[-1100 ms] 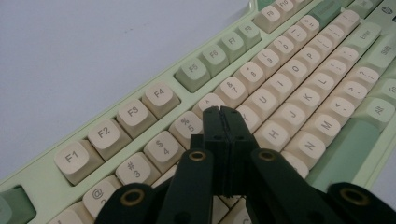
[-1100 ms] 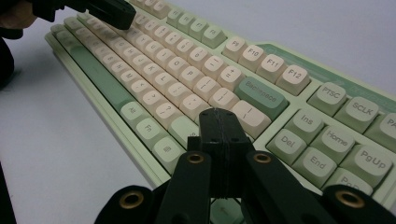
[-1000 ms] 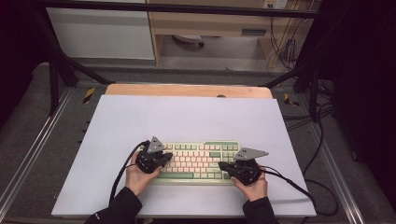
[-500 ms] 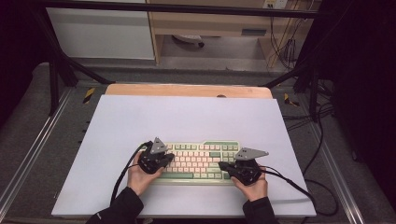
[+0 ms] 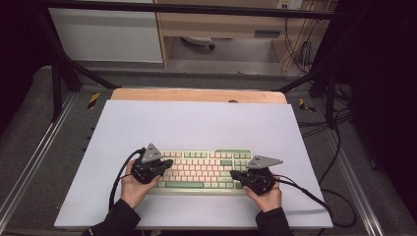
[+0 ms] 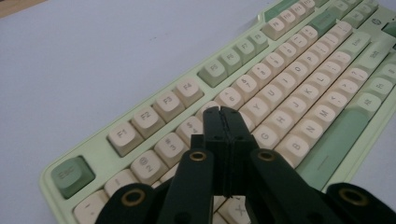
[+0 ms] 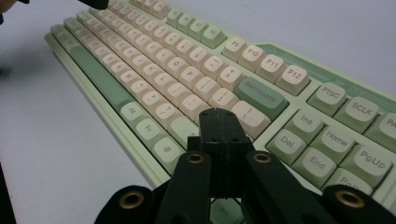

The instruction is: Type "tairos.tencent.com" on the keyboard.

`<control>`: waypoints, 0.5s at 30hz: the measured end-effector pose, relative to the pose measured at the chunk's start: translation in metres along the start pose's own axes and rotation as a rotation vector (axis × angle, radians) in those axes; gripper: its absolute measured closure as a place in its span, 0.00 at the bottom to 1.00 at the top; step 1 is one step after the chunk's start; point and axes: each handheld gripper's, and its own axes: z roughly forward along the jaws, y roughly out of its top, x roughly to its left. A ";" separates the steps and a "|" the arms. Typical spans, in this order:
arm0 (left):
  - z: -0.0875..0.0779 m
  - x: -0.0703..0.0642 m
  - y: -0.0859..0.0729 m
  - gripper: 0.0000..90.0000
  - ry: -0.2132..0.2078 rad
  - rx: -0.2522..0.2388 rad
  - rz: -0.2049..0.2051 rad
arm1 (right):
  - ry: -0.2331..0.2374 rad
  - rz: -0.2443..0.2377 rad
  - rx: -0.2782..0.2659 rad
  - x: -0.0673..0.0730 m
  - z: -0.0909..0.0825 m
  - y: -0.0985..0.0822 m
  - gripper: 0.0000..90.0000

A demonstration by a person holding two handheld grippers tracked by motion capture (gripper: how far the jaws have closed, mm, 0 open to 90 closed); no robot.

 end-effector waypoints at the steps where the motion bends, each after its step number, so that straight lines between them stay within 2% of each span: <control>1: -0.002 0.002 -0.001 1.00 0.004 -0.001 -0.004 | 0.000 0.000 0.001 0.000 0.000 0.000 1.00; 6: -0.004 0.008 -0.006 1.00 0.016 -0.005 -0.024 | 0.000 0.003 0.003 0.000 0.001 0.000 1.00; 15: 0.007 0.010 -0.011 1.00 0.019 0.015 -0.036 | 0.000 0.002 0.003 0.000 0.001 0.000 1.00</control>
